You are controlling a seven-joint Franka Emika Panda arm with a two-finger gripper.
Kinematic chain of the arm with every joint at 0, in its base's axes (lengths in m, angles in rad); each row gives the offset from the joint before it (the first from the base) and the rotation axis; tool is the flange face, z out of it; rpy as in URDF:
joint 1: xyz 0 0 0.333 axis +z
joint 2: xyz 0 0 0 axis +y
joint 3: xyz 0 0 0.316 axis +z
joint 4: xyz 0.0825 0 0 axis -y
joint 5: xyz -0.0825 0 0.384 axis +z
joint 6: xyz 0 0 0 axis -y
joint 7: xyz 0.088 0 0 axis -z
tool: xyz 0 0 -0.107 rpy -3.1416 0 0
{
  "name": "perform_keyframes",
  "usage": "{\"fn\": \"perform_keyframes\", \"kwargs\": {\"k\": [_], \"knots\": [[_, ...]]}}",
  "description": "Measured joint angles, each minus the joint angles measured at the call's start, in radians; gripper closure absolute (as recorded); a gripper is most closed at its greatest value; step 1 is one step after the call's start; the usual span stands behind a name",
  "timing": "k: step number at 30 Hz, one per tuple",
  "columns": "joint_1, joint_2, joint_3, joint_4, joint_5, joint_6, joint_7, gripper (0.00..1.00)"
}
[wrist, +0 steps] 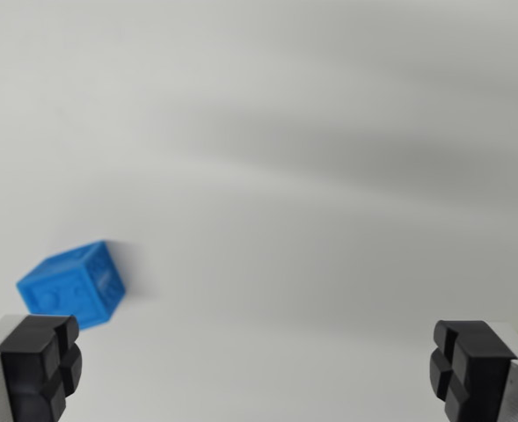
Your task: Stack cube
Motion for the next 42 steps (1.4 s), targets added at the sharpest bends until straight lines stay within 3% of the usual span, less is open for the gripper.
{"fn": "perform_keyframes", "kwargs": {"k": [24, 42], "knots": [[0.059, -0.016, 0.044, -0.177, 0.016, 0.142, 0.0, 0.0], [0.118, 0.005, 0.09, -0.297, 0.03, 0.272, 0.011, 0.0]]}}
